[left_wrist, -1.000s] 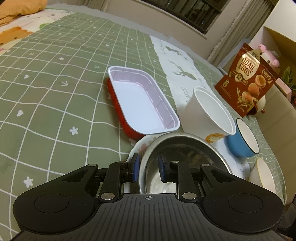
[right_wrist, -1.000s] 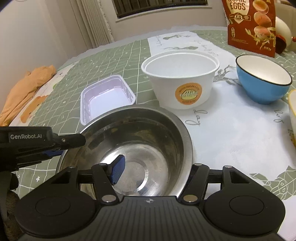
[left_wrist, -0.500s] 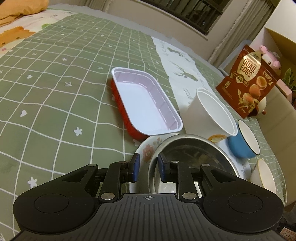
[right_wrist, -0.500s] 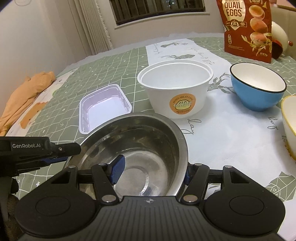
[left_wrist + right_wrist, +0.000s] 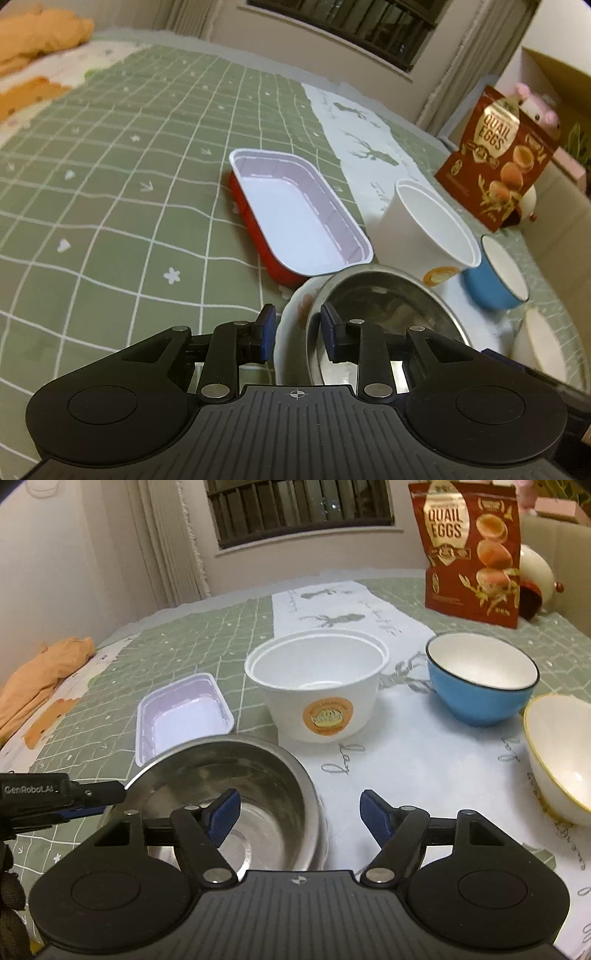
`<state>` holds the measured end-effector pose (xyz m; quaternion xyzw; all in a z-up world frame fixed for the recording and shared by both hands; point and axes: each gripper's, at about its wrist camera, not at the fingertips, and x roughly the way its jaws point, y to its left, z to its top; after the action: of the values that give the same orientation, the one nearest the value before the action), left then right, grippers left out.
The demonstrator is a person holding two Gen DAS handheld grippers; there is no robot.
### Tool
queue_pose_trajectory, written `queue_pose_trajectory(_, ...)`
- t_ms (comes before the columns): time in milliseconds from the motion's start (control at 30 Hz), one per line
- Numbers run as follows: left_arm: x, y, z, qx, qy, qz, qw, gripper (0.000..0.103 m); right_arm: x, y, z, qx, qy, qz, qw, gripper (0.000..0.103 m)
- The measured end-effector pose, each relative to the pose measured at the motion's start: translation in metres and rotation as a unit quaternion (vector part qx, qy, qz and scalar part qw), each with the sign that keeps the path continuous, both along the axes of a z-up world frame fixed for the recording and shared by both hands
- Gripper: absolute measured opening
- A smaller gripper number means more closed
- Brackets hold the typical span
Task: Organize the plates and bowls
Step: 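Lift the steel bowl with both grippers and carry it over the flowered plate, then lower the steel bowl onto the flowered plate and open both grippers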
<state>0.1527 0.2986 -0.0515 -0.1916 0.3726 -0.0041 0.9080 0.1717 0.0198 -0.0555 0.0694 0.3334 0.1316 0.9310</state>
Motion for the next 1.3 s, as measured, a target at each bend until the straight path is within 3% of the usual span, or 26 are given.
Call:
queue_pose_trajectory(267, 0.000, 0.001, -0.001, 0.017, -0.002, 0.000, 0.9999, 0.039, 0.003, 0.007, -0.013, 0.007, 0.036, 0.018, 0.999, 0.072)
queue_pose_trajectory(533, 0.008, -0.006, -0.011, 0.020, 0.024, -0.024, 0.9992, 0.034, 0.012, 0.009, -0.029, 0.024, 0.084, 0.031, 0.996, 0.072)
queue_pose_trajectory(800, 0.024, -0.001, -0.028, -0.030, 0.060, -0.017, 0.9976, 0.033, 0.013, 0.012, -0.031, 0.038, 0.088, 0.059, 0.994, 0.073)
queue_pose_trajectory(1033, 0.033, -0.020, -0.019, 0.007, 0.063, -0.031, 0.9975, 0.039, 0.013, 0.002, -0.029, 0.056, 0.085, 0.061, 0.993, 0.072)
queue_pose_trajectory(1167, 0.047, -0.034, -0.020, -0.007, 0.060, -0.045, 0.9972, 0.039, 0.012, -0.010, -0.024, 0.052, 0.065, 0.046, 0.995, 0.072)
queue_pose_trajectory(1300, 0.063, -0.056, -0.020, 0.004, 0.057, -0.059, 0.9966, 0.039, 0.020, -0.029, -0.026, 0.056, 0.066, 0.023, 0.996, 0.072)
